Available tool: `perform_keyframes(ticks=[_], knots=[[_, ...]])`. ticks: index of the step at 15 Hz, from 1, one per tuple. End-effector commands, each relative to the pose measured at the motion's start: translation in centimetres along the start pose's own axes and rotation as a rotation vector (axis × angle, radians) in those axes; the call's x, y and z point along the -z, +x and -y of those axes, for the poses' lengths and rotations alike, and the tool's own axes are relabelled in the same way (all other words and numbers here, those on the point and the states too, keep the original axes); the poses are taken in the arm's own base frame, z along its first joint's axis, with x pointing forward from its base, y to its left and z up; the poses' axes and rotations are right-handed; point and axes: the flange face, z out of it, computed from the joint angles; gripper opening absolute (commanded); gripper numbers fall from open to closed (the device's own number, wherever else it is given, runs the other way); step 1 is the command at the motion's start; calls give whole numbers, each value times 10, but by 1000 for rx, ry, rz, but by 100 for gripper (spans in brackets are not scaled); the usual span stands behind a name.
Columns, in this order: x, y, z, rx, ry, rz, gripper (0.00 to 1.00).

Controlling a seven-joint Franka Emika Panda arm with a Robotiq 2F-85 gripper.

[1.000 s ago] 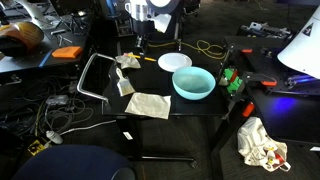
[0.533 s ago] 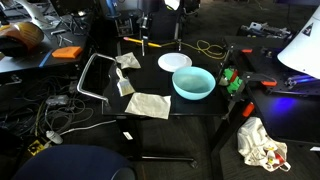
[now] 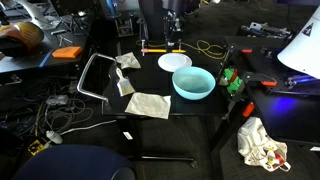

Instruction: Put the pencil in the blue bowl

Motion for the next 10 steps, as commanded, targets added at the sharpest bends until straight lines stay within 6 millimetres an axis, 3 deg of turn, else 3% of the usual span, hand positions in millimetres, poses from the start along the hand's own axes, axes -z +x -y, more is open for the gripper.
perform_keyframes(ticks=[1,4,10], knots=[[9,-34,21,127,51,8,2],[1,-51,27,210,97,7,2],[-23,-72,-2,290,174,-37,2]])
